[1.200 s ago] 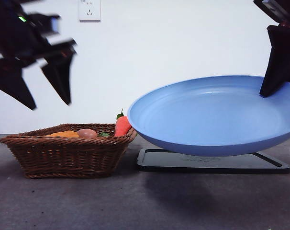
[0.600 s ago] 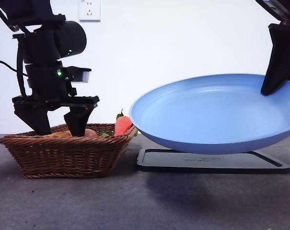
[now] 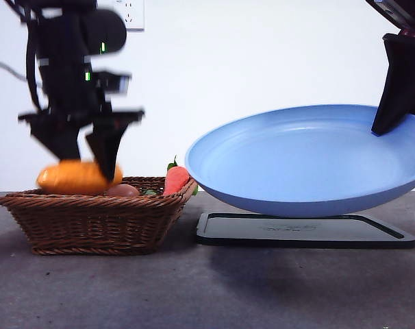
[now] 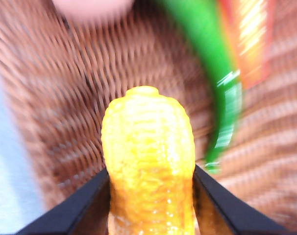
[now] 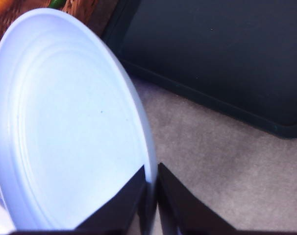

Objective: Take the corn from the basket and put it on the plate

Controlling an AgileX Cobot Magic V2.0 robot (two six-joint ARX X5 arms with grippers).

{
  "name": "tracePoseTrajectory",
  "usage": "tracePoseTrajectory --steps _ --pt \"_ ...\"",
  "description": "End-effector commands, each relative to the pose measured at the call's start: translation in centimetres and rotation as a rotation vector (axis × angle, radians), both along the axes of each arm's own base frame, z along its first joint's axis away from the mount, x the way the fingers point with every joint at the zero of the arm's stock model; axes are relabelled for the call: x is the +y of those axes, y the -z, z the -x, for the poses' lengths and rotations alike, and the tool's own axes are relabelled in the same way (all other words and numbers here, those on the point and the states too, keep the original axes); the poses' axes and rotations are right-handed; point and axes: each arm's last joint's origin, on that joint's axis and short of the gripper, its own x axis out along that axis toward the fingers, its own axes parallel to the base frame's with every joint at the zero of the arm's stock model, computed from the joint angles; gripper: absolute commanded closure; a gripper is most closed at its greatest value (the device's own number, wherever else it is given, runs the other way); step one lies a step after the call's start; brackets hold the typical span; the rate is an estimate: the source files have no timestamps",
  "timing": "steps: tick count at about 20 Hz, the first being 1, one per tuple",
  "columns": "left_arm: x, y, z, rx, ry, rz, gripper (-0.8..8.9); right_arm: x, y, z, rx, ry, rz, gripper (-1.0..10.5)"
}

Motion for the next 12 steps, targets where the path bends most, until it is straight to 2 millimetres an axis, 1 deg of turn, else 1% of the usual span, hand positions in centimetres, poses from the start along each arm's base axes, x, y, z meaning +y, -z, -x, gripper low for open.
tracePoseTrajectory --steps 1,2,3,4,5,9,12 --pt "-0.9 -4.1 0.9 -0.073 0.025 0.128 6.90 0.2 -0.7 -0.6 -0.017 0.043 -0.043 9.4" --pt "-1.5 -5.8 1.9 -0.089 0.070 0.209 6.90 0.3 -0.7 -0.9 -0.017 0.066 -0.061 9.4" --pt "-2.5 -7.0 3.0 -0.093 0.141 0.297 6.90 0.4 -0.5 -1.3 -0.009 0.092 -0.080 9.4" --pt "-3.6 -7.8 4.1 -0.087 0.207 0.365 6.90 0.6 -0.1 -2.0 0.009 0.119 -0.096 9.4" --pt "-5.1 -7.9 5.0 -0.082 0.276 0.396 6.90 0.8 0.3 -2.6 0.029 0.141 -0.109 9.4" --pt "-9.9 -7.2 7.7 -0.083 0.461 0.406 6.90 1.4 2.4 -4.3 0.133 0.145 -0.154 9.4" --pt "-12.2 -5.7 8.3 -0.067 0.543 0.381 6.90 1.6 2.9 -4.8 0.159 0.126 -0.191 9.4"
